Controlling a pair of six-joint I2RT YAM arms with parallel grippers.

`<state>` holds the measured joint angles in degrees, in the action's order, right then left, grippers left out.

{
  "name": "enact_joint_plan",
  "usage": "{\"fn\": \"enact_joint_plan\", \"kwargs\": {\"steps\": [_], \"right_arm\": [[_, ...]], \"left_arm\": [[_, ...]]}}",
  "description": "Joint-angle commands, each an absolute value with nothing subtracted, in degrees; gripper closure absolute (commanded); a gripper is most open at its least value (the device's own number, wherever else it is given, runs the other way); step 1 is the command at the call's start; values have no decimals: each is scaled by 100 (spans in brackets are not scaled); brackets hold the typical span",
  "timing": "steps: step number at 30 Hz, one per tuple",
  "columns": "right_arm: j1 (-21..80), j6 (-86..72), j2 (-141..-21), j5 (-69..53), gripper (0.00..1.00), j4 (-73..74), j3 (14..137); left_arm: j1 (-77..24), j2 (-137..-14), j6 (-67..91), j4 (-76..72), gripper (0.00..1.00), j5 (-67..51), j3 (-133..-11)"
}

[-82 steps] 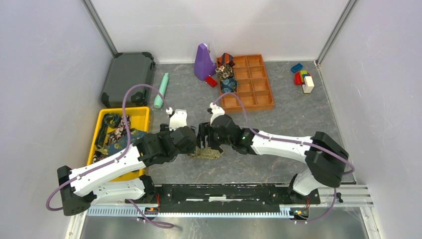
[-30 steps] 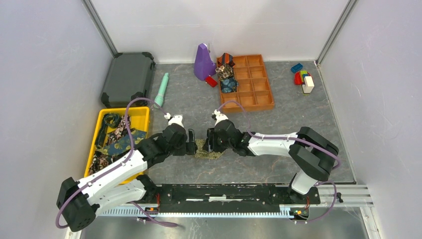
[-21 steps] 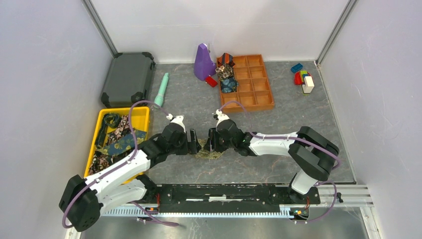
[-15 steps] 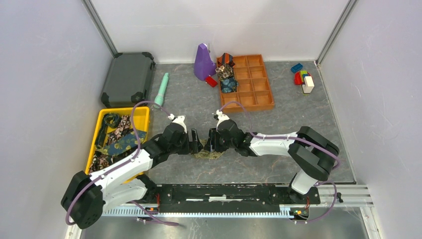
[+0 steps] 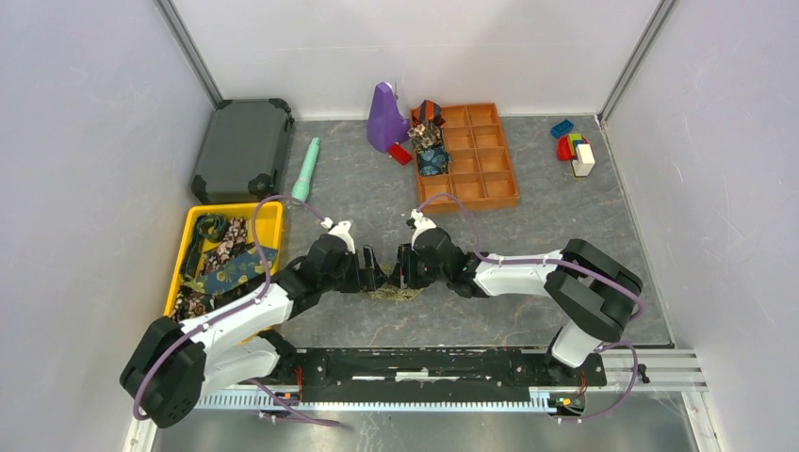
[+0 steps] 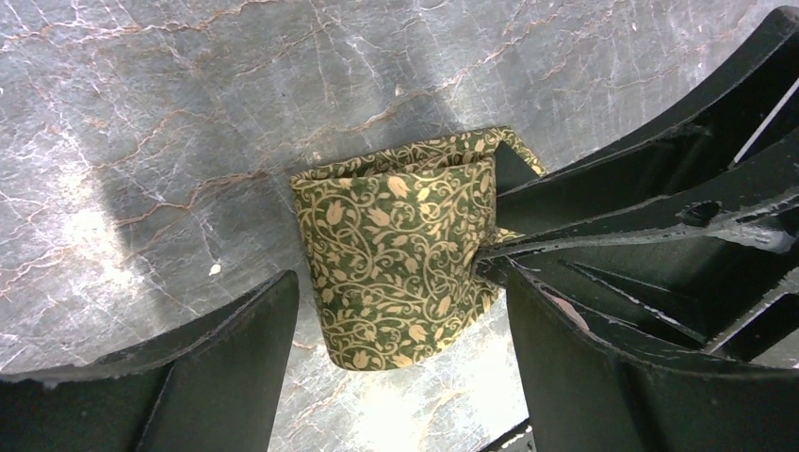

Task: Roll the ties
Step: Roll the tie at the center of the board.

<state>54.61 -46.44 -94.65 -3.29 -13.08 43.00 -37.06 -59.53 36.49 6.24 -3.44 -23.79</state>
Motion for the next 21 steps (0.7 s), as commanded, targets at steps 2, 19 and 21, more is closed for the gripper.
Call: {"fn": "enact_joint_plan", "kwargs": {"steps": [2,19,21], "right_arm": [[5427,-4539,-9424,-290,59,-1154,4114],[5397,-4529,-9472,-334,61,-1239,3964],[5383,-4524,-9454,-327,61,-1230,3947]], "left_arm": [[-3562,-6124,3281,28,15,-676,-2223],[-3442,-6532,3414,-954,31,-1336,-1947],[-3437,-6478,3442,-921,36,-1293,-1942]]}}
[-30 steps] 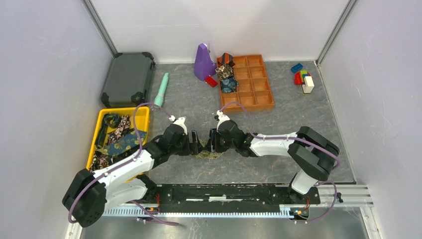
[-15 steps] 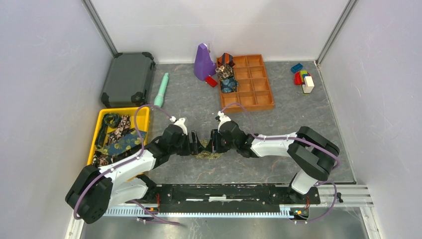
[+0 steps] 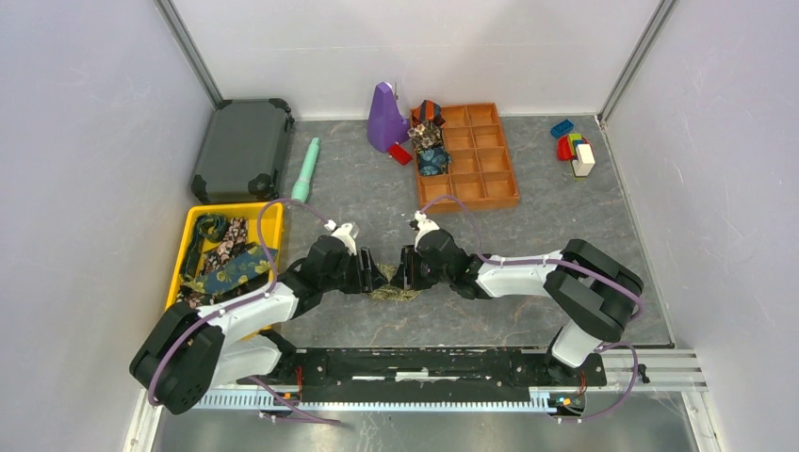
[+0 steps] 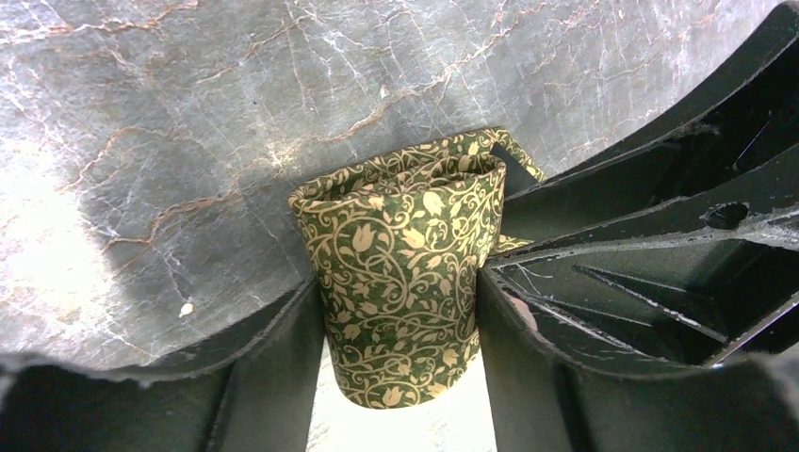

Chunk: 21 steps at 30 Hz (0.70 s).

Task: Roll the ties
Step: Roll the tie at the center of the board.

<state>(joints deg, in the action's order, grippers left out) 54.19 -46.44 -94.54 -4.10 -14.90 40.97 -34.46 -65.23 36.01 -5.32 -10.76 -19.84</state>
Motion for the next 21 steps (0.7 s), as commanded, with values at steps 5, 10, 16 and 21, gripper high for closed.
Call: {"fn": "enact_joint_plan", "kwargs": {"steps": [5,10,16,21], "right_arm": [[5336,-4504,-9346,-334,61,-1196,3937],[5260,-4369,-9156,-505,57,-1100,4005],[5000,-3988,-8613,-600,53,-649,4058],[4780,-3855,-8035,-398,51,-435,3768]], "left_arm": [[-3437,-6365,3379,-646,47,-1150,-1999],[-3462,-6299,3271,-44,50,-787,-2257],[-3574,-6128,3142,882,51,-218,-2642],[-3827,-6312,3172,1418,51,350,-2983]]}}
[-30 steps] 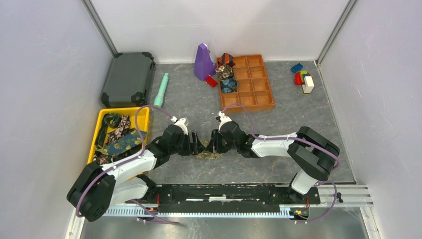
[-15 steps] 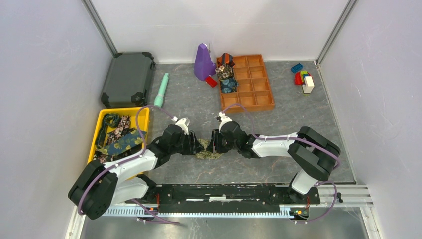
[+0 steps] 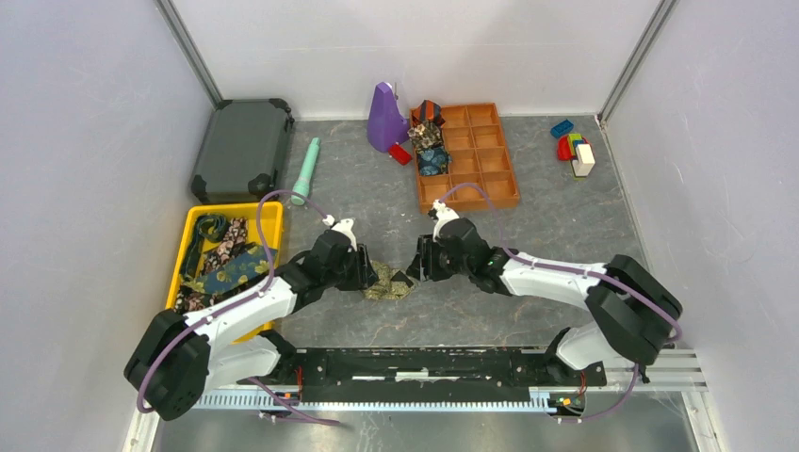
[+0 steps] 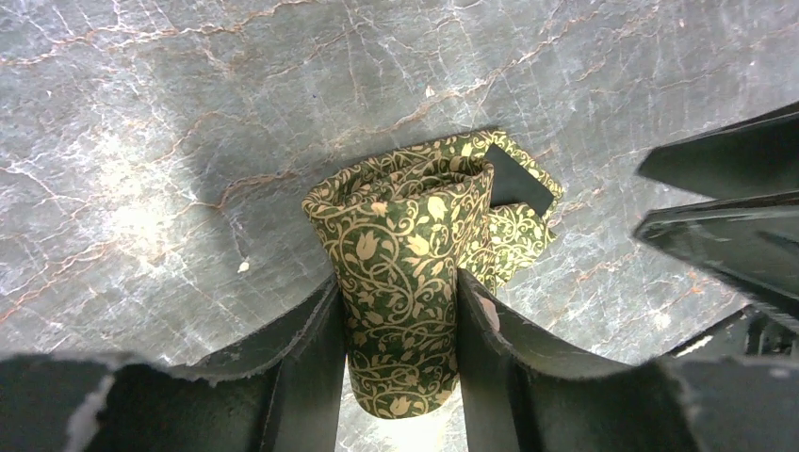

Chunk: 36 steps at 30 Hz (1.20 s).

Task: Roll the ties
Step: Roll the tie at the center of the board.

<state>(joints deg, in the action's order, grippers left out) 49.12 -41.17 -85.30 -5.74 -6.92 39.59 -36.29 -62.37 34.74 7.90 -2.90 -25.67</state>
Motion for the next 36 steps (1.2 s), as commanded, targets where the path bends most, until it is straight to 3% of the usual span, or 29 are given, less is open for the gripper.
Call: {"fn": "enact_joint_plan", "kwargs": {"steps": [1,19,28,36], "right_arm": [[4753,-3829,-7956,-355,51,-391,3728],[4144,-3432,-7149,-35,48,166,3195],[3849,-3298,-6863,-35,48,280,2950],[3596,-3203,-6667,-40,48,338,2811]], "left_arm": [[-3901,-6364,3167,1551,51,499,-3098],[-5636,-8804,3635,4800,48,3556,-5837],[-6111,-9988,3995,5932,50,4392,-6887],[-6355,-10639,4060,6135,47,4394,-7341]]}}
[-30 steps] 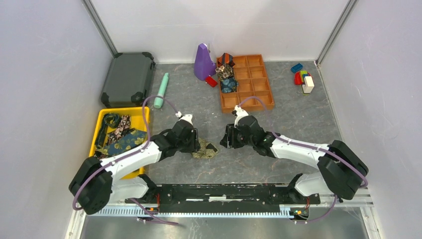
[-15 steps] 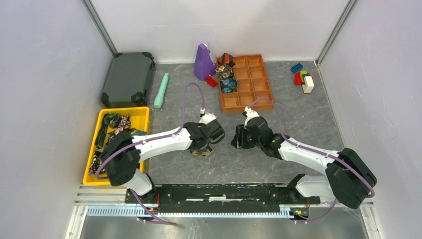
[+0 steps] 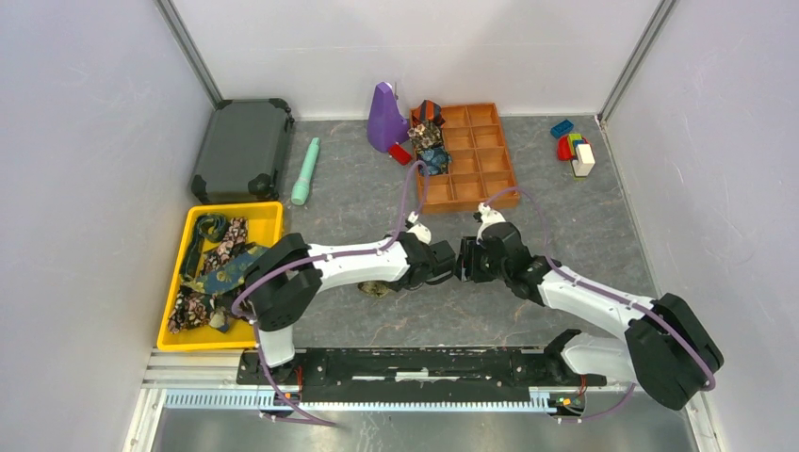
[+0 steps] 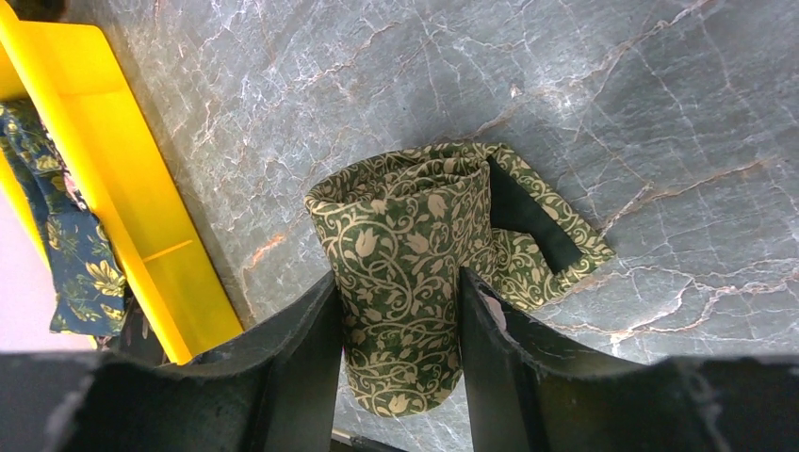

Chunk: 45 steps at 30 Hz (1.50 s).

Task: Roll the ties
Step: Roll the tie at the center of the board.

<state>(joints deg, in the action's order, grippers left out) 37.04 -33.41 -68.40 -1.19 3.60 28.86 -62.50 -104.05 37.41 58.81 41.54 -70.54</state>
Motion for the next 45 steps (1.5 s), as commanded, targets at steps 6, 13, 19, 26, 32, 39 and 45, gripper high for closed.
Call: {"fn": "enact_joint_plan", "kwargs": {"steps": [6,13,19,26,32,39,45], "right_arm": [[3490,-3152,-6596,-105,48,352,2736],[3414,-3163,-6526,-154,48,370,2742],[3399,-3190,-6519,-198,48,355,2775],[3400,-3173,-6578,-246,48,421,3034],[3399,-3161,-6691,-280,48,453,3259],[3399,-3106,-7020,-508,49,355,3612],[3393,-3015,-7728,-1183,52,56,4133]], "left_arm": [[-6431,-10955,3903,5897,35,4054,-7462],[-6448,-10944,3911,5846,24,3937,-7488],[-6444,-10752,3877,5910,16,3943,-7538],[-6456,-10588,3839,6047,10,4008,-7706],[-6453,-10453,3831,6069,6,4016,-7791],[-6461,-9948,4048,6440,6,4091,-7944],[-6567,-8411,4543,6487,17,3707,-7372]]}}
